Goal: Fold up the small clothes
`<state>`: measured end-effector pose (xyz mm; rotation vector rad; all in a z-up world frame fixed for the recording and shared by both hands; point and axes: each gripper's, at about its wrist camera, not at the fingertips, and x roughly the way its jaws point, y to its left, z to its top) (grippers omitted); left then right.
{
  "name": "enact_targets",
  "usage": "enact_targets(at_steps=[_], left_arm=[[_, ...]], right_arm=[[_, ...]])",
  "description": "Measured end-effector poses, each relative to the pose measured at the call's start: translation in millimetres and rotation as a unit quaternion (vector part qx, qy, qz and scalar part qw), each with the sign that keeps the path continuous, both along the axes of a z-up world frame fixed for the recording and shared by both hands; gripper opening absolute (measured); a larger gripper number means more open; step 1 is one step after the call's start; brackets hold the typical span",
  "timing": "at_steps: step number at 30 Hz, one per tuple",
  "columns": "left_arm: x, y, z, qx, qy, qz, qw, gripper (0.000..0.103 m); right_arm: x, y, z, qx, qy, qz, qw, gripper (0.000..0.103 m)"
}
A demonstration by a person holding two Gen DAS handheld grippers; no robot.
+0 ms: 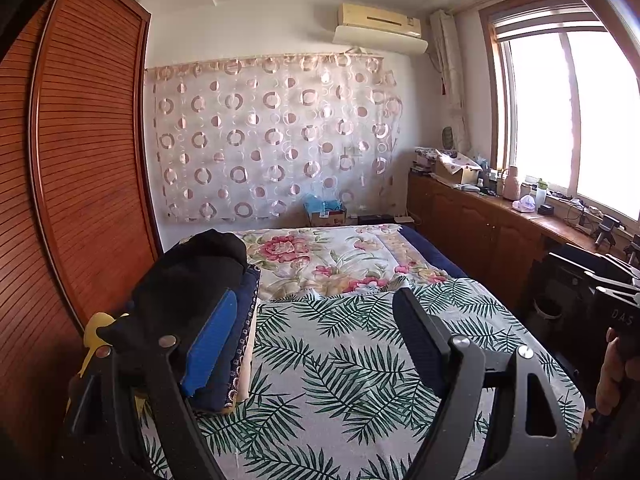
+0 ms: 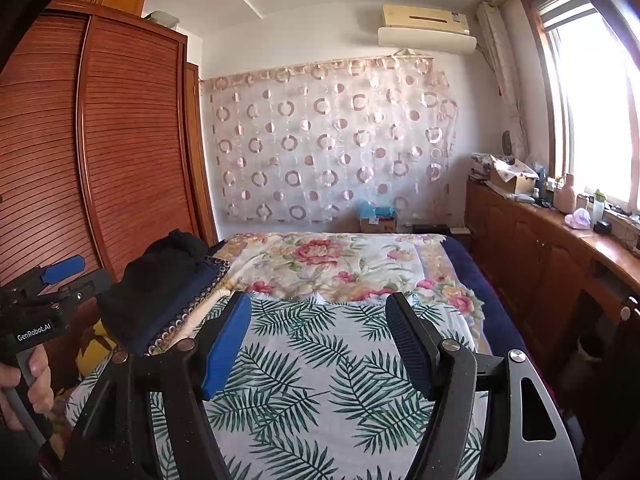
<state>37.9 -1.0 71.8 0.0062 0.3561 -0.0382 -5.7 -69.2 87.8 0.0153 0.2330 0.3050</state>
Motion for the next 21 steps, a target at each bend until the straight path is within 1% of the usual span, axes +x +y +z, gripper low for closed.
enact_targets(at_steps=[13,21], left_arm=[[-4.5,0.7,8.9,0.008,-0.006,0.004,0.9999,0.081],[-5.6,1.9,8.5,0.007,-0.007,0.005,0.9999,0.081]], right_arm=[[3.9,-2.6,-2.5,0.002,-0.002,0.000,1.000,0.072],[4.3,-3.9,-4.9,0.004,-0.002,-0.001,1.000,0.072]])
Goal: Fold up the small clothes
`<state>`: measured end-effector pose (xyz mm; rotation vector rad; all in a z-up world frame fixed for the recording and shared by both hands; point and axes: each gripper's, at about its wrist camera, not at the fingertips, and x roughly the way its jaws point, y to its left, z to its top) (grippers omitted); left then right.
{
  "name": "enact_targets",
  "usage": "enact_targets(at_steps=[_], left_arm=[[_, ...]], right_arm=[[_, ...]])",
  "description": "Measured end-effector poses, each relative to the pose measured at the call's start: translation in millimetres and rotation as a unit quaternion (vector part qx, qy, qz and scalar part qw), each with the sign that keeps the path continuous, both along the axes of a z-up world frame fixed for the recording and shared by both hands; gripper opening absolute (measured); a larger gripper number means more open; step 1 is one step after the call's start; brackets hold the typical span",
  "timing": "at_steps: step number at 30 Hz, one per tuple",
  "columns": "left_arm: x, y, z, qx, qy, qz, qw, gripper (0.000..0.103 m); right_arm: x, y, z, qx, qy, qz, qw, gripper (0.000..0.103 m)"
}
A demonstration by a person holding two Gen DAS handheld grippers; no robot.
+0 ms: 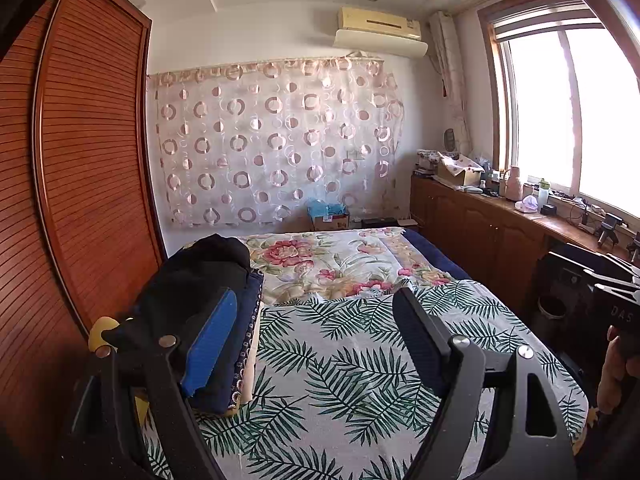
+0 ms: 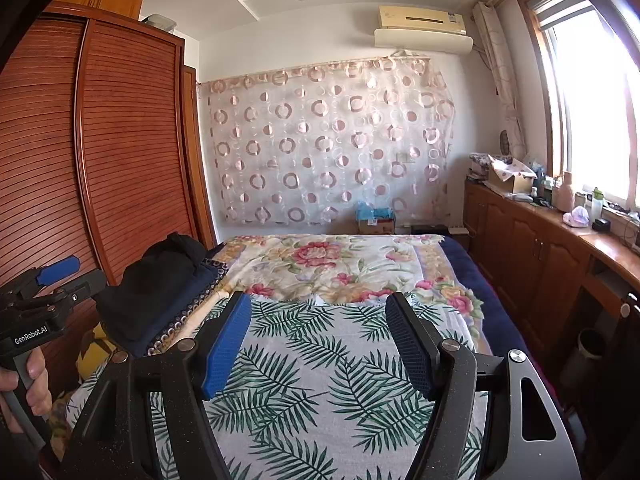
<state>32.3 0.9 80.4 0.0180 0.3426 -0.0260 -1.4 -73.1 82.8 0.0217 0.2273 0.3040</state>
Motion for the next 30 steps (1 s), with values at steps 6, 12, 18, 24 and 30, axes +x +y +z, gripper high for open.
enact_targets(at_steps=[6,12,18,24,30], left_arm=[[0.2,1.5,0.9,0.000,-0.001,0.000,1.0000,0.081],[-0.3,1.8,-0.3,0.000,-0.001,0.001,1.0000,0.081],[-0.3,2.7,0.4,0.000,-0.002,0.000,1.0000,0.081],[-0.3,1.6,-1.5,0.000,-0.002,0.000,1.0000,0.081],[-1.5,1.1,-1.4,0.000,-0.002,0.001,1.0000,0.081]], right_arm=[[-0.1,0.4,-1.6,0.000,0.000,0.000,1.000,0.072],[-1.1,1.8,-3.0,0.000,-0.001,-0.001,1.000,0.072],[-0.9,2.4,-3.2,0.000,-0.001,-0.001,1.000,0.072],[-0.4,2.5,-3.7,0.000,-0.002,-0.002,1.000,0.072],[-0.4,1.9,-3.9,-0.001,-0.002,-0.002,1.000,0.072]])
